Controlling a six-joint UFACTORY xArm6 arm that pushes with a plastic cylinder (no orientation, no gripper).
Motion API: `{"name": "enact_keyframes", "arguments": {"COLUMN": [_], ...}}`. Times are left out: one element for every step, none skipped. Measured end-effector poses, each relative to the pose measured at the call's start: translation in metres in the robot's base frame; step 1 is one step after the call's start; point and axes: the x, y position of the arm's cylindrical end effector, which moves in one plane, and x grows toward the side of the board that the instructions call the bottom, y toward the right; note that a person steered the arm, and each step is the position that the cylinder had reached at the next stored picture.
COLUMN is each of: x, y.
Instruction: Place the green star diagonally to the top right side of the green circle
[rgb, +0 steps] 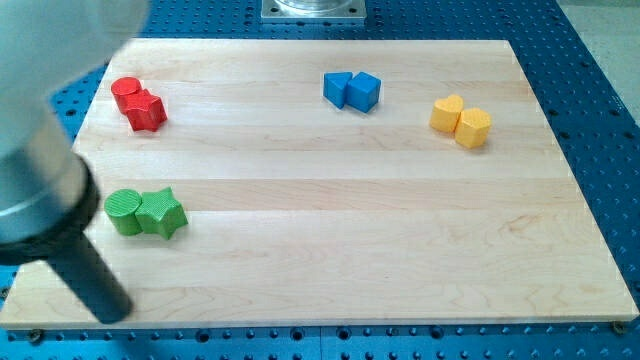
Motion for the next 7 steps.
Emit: {"name": "enact_keyframes", "arguments": {"x": [0.005, -0.015, -0.081, -0.127, -0.082, -0.128, -0.175], "y": [-0.015, -0.006, 0.061, 0.082, 0.042, -0.011, 0.024]}}
